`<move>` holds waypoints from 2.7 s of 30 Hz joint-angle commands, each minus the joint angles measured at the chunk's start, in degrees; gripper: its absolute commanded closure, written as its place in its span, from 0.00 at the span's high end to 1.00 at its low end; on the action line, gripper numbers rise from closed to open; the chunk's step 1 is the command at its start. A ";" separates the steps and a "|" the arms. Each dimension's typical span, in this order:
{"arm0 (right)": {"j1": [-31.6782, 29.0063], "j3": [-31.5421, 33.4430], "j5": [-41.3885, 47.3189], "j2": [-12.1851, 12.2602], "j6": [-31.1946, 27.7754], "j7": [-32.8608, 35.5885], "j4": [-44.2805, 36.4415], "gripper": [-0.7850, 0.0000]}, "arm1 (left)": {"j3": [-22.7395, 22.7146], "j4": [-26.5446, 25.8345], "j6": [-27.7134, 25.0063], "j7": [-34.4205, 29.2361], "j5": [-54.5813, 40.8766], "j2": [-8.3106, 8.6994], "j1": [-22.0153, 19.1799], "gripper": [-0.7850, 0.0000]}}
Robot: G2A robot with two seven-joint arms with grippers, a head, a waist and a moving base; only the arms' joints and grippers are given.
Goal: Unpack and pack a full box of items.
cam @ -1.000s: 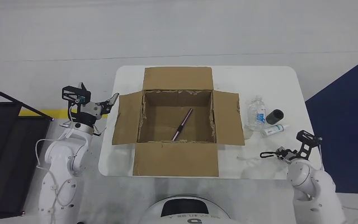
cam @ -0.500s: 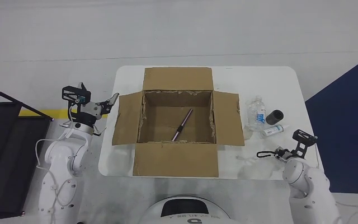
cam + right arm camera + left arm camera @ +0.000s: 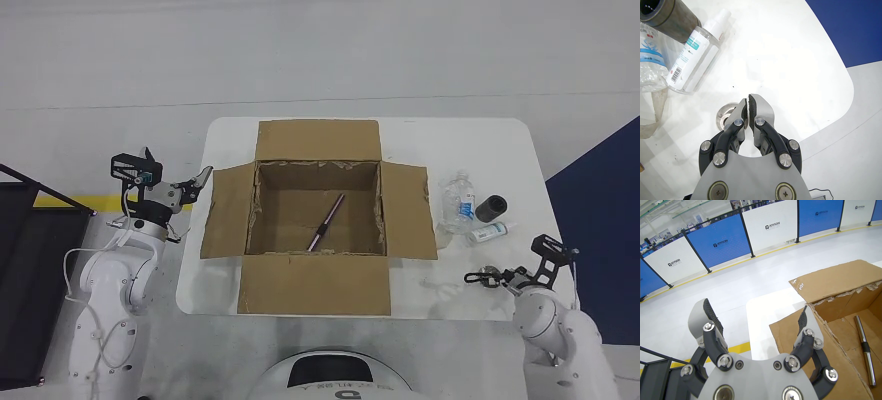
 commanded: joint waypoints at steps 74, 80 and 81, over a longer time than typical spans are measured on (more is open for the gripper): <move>-1.63 -10.04 -13.41 -1.43 1.36 1.39 -3.88 0.25 | 0.00 0.00 0.00 0.00 0.00 0.00 0.00 1.00; -1.63 -10.04 -13.41 -1.43 1.36 1.39 -3.88 0.25 | 0.00 0.00 0.00 0.00 0.00 0.00 0.00 1.00; -1.63 -10.04 -13.41 -1.43 1.36 1.39 -3.88 0.25 | 0.00 0.00 0.00 0.00 0.00 0.00 0.00 1.00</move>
